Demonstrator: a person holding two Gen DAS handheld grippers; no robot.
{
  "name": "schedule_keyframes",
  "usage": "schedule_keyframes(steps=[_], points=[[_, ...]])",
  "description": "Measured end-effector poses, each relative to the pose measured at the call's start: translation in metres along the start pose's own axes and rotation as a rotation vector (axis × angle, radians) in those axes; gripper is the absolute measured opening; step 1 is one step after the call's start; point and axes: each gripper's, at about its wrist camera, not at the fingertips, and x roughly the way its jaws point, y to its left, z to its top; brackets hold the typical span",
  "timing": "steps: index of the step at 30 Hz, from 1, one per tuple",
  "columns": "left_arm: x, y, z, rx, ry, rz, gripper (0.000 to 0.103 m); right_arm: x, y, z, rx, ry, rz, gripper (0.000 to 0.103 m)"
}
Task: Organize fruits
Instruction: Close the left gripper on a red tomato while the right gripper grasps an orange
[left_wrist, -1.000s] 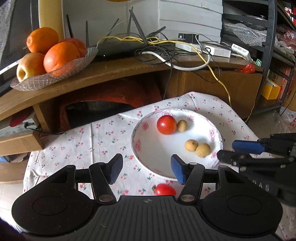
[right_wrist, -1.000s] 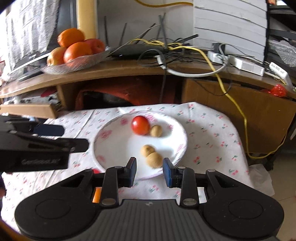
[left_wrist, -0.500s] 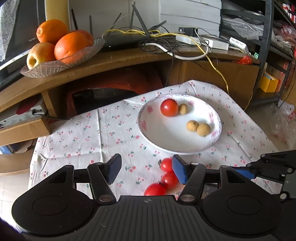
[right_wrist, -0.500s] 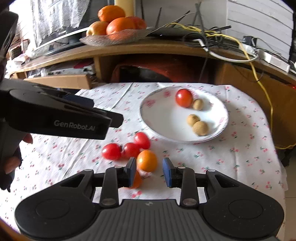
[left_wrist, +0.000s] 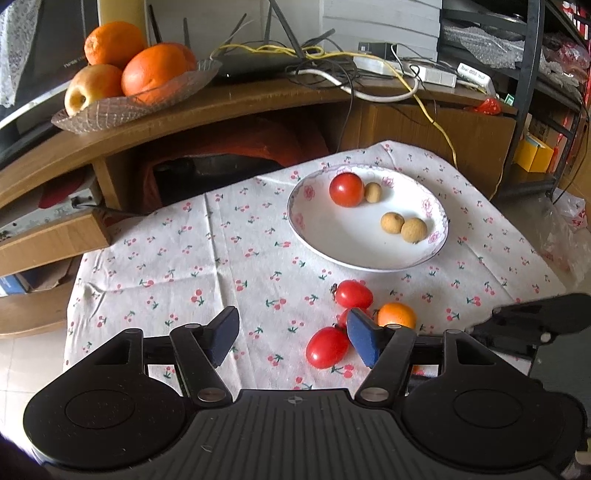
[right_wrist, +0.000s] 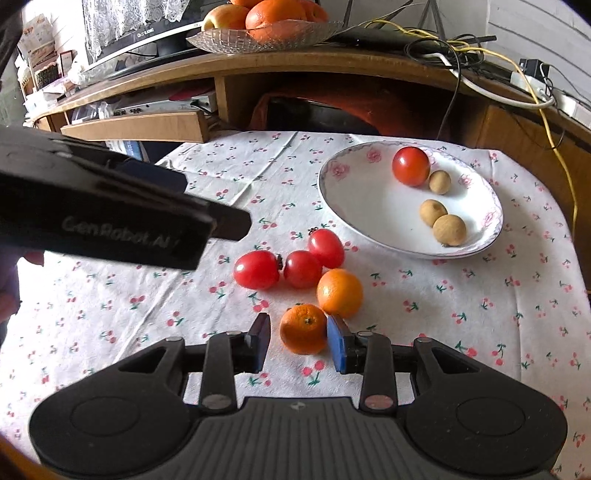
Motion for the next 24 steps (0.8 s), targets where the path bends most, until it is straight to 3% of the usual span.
schedule_keyframes(steps=[7,17,24], points=[[0.012,0.000,-0.008,0.031,0.037,-0.022,0.072,0.013,-0.012,-0.003,0.048,0.042,0.011,0.035],[0.038,-0.016,-0.017,0.130,0.086,-0.083,0.071,0.003,-0.019,-0.009,0.036,0.031,0.020,0.032],[0.055,-0.015,-0.018,0.124,0.108,-0.099,0.052,-0.011,-0.036,-0.015,0.074,0.048,-0.012,0.032]])
